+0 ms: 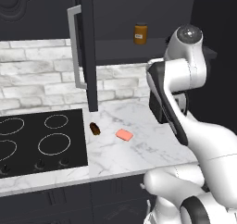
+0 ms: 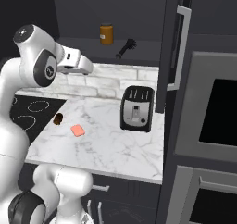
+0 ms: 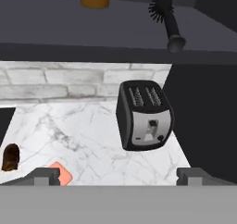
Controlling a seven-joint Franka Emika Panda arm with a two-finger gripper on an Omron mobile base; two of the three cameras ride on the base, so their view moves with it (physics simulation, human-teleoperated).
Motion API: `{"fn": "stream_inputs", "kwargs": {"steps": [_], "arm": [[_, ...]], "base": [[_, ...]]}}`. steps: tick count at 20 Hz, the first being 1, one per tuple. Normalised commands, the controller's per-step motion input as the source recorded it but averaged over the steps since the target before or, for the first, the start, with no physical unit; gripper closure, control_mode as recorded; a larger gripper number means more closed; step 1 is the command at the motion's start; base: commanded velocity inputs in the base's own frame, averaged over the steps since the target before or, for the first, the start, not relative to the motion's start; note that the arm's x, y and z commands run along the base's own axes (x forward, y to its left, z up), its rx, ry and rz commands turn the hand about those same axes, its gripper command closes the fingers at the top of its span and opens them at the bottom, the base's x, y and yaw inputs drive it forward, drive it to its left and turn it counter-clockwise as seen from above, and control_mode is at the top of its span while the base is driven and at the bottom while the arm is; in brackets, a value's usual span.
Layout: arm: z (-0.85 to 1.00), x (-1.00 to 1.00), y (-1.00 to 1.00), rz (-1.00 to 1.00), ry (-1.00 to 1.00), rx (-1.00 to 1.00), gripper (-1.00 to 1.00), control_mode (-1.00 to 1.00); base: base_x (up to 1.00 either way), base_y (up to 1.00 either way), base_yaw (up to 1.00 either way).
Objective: Pick the bar soap and dish brush from the cabinet and place them on the counter.
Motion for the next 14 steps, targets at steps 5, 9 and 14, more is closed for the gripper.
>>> {"fn": "stream_inputs", "kwargs": {"steps": [5,9,14], "arm": [[0.51,-0.15,-0.13,-0.04,-0.01,0.00,-1.00,-1.00],[0.50,-0.15,-0.13,-0.04,-0.02,0.01,-1.00,-1.00],[0.46,-0.13,-0.11,-0.04,-0.03,0.02,-1.00,-1.00]], "base": [[0.00,0.00,0.00],[0.00,0.00,0.00],[0.00,0.00,0.00]]}}
